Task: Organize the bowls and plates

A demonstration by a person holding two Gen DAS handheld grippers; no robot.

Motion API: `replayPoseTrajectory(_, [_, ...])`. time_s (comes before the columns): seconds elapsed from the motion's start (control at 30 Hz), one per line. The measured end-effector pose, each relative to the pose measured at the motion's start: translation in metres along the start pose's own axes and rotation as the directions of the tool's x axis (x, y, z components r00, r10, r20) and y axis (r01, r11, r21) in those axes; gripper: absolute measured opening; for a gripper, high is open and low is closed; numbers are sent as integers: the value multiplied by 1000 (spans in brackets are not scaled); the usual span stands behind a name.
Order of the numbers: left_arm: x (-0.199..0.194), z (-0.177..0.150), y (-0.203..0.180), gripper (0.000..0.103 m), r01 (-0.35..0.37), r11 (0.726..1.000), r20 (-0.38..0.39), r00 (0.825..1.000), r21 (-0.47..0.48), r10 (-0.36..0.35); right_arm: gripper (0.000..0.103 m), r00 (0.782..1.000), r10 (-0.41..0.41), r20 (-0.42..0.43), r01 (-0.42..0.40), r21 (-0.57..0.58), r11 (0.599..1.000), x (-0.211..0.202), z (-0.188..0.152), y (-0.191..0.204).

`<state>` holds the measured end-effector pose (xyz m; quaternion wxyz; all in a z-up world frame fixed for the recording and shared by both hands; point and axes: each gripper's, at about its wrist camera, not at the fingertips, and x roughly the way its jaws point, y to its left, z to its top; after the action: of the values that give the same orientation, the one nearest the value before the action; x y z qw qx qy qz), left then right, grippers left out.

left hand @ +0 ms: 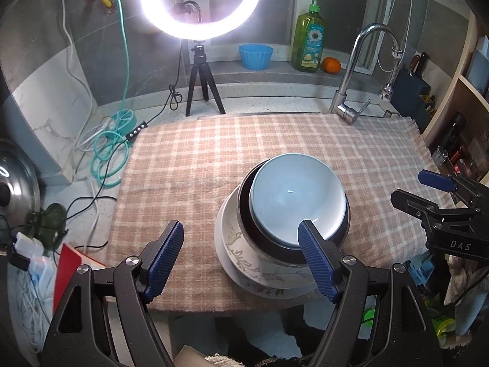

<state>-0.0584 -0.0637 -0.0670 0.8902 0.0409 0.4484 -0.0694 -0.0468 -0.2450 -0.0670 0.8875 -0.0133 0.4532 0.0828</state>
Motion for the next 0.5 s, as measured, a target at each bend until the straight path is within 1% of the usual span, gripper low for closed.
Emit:
replayPoseTrajectory(0.4, [2,2,0,77,-19,1000,2,1000,-3,19,88,1000,-5,6,5,-16,1000,-1,0,0])
replayPoseTrajectory(0.5, [1,2,2,77,-12,1000,13,1000,-5,12,88,1000,-4,5,4,-17,1000,1,2,0])
